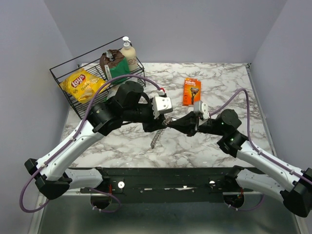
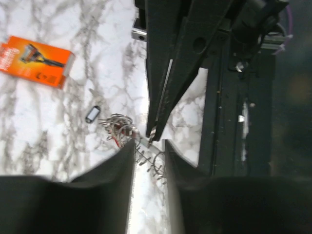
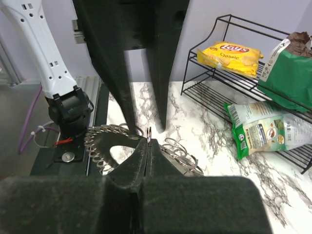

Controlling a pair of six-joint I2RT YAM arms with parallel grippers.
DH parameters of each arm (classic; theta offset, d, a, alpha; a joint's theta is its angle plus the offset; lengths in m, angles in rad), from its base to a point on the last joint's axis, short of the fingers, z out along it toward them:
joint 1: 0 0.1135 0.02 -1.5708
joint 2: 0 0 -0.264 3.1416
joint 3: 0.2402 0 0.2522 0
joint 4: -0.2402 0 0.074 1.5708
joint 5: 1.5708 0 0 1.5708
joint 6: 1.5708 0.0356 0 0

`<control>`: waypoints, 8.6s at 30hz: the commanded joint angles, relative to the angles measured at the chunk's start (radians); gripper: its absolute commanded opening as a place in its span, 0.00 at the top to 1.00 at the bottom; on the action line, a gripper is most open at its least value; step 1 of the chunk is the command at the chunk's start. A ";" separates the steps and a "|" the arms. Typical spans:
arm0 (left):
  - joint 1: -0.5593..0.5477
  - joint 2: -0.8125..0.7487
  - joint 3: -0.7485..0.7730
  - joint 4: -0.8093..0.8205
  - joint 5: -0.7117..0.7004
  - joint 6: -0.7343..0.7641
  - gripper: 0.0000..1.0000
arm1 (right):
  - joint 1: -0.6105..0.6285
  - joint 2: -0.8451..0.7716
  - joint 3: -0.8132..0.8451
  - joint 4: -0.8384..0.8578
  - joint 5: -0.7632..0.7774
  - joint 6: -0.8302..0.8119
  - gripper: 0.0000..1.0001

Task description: Put the keys on the keyring

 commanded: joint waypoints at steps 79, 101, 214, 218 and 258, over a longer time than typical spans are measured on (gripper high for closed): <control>0.121 -0.126 -0.232 0.514 0.480 -0.234 0.49 | -0.004 -0.030 -0.220 0.775 -0.005 0.270 0.99; 0.098 -0.074 -0.212 0.522 0.448 -0.259 0.64 | -0.004 -0.011 -0.218 0.778 -0.020 0.272 0.99; 0.380 -0.098 -1.042 1.064 -0.433 -0.846 0.09 | -0.004 0.383 -0.056 -0.176 0.508 0.296 0.00; 0.382 -0.100 -1.044 1.054 -0.437 -0.845 0.09 | 0.015 0.398 -0.043 -0.213 0.511 0.276 0.00; 0.448 -0.410 -1.344 1.010 -0.318 -1.040 0.31 | 0.167 0.642 0.200 -0.339 0.417 0.261 0.23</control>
